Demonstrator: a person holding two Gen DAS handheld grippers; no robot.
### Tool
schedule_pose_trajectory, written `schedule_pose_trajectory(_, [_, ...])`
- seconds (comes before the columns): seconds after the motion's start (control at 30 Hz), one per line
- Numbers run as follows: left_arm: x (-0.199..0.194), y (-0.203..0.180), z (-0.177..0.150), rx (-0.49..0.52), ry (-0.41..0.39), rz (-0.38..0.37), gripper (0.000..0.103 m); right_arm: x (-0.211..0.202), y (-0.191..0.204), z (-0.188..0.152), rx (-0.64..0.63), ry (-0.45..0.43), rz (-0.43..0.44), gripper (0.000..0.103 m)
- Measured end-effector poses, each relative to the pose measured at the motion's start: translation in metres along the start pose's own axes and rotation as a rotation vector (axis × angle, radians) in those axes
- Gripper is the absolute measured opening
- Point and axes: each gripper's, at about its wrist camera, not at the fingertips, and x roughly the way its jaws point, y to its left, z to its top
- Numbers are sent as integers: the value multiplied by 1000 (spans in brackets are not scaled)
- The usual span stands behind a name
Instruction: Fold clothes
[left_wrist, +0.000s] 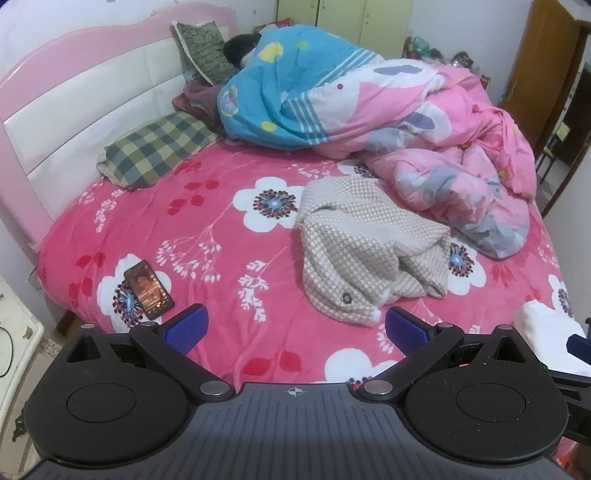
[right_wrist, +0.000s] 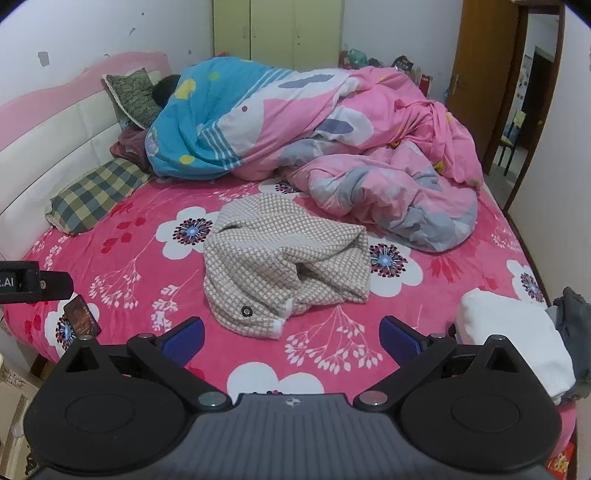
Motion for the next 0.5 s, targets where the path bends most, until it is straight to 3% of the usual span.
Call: schedule_pose_trajectory(0.5, [-1,5,2,37,-2,-14,103,-2,-1,-5,4,16,-15,102])
